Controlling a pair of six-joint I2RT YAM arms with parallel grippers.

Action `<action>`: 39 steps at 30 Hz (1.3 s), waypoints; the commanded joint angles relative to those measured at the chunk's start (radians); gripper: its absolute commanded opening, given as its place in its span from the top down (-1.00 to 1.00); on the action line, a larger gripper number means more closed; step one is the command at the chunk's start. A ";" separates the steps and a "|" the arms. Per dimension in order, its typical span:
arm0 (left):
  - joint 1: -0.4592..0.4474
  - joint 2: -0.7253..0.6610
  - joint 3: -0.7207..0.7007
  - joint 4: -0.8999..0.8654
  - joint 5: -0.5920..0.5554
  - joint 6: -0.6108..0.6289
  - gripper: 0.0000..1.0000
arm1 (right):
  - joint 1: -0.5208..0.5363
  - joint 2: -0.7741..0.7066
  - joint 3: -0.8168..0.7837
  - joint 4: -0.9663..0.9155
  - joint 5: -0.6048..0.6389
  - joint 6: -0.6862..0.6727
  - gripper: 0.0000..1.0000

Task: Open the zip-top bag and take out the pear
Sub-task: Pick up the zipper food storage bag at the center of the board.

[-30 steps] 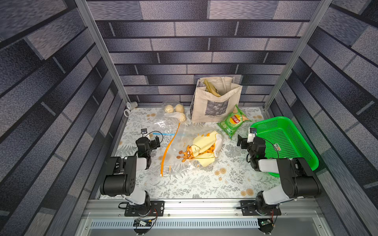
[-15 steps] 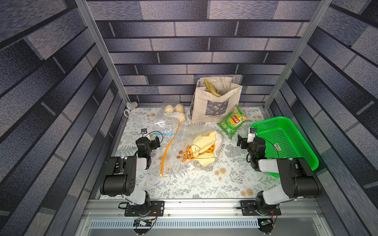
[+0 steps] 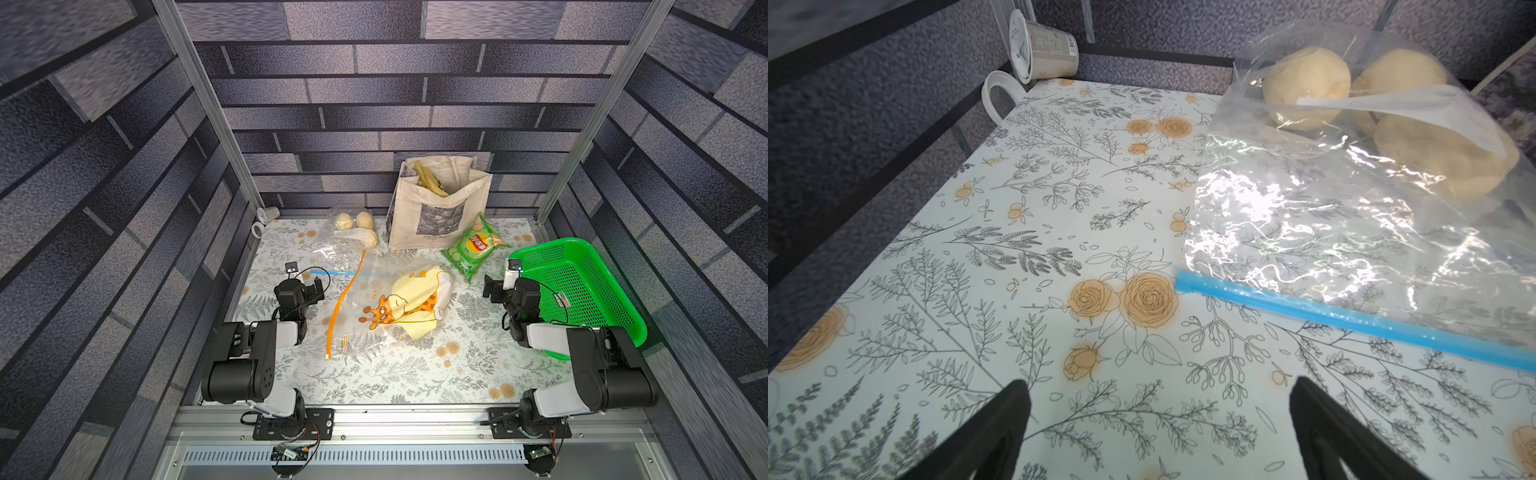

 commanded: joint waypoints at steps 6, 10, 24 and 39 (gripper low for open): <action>-0.069 -0.442 0.215 -0.567 -0.106 -0.194 -1.00 | 0.003 -0.299 0.286 -0.711 -0.173 0.175 -0.62; -0.137 -0.550 0.278 -0.718 -0.031 -0.212 -0.99 | 0.015 -0.341 0.360 -0.885 -0.367 0.177 -0.58; -0.227 -0.499 0.277 -0.898 0.377 -0.152 -0.78 | 0.168 -0.339 0.457 -1.101 -0.878 0.172 -0.51; -0.195 -0.419 0.308 -1.000 0.620 -0.228 -0.90 | 0.225 -0.287 0.475 -1.083 -1.009 0.099 -0.61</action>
